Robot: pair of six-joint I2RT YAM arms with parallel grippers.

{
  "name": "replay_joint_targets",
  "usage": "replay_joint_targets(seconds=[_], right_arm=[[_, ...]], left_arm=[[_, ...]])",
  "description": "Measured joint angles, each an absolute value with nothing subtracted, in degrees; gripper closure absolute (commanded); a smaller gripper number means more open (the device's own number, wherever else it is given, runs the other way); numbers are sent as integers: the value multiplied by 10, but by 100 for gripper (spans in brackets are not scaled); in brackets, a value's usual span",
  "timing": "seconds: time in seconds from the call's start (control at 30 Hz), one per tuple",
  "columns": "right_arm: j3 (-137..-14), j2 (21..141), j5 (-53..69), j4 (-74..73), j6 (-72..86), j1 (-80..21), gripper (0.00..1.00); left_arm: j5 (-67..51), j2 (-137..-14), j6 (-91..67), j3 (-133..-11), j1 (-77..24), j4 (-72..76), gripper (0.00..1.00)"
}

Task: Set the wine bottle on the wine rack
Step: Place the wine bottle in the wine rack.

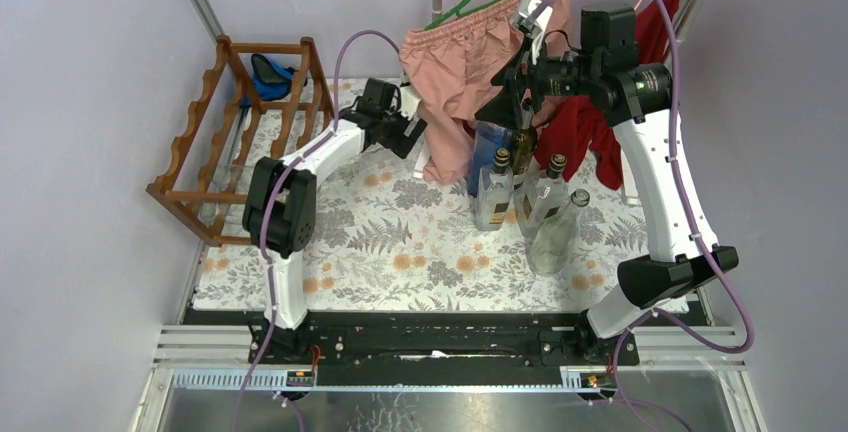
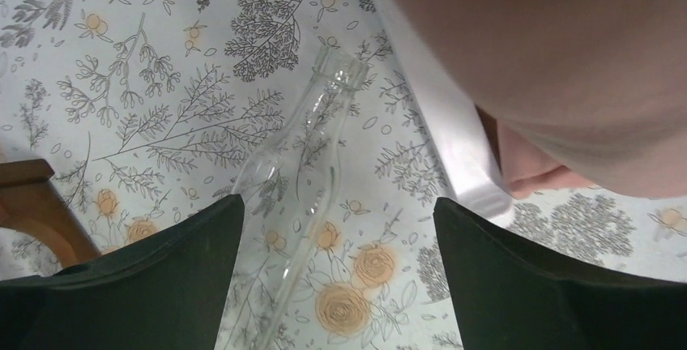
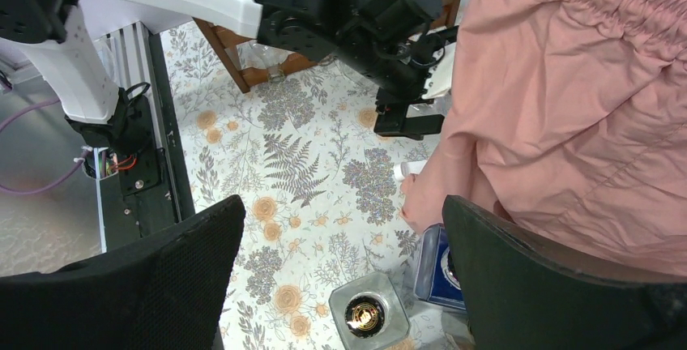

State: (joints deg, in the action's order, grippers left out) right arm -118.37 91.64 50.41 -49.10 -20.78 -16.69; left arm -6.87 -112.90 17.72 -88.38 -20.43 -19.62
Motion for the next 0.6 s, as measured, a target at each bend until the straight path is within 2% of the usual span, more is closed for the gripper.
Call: replay_joint_targets(seconds=[0.3, 0.6], right_arm=[[-1173, 916, 502, -491, -208, -167, 0], [-1167, 915, 501, -493, -209, -167, 0]], left_arm=[[-75, -1216, 228, -962, -194, -245, 6], [-71, -1248, 281, -996, -194, -271, 11]])
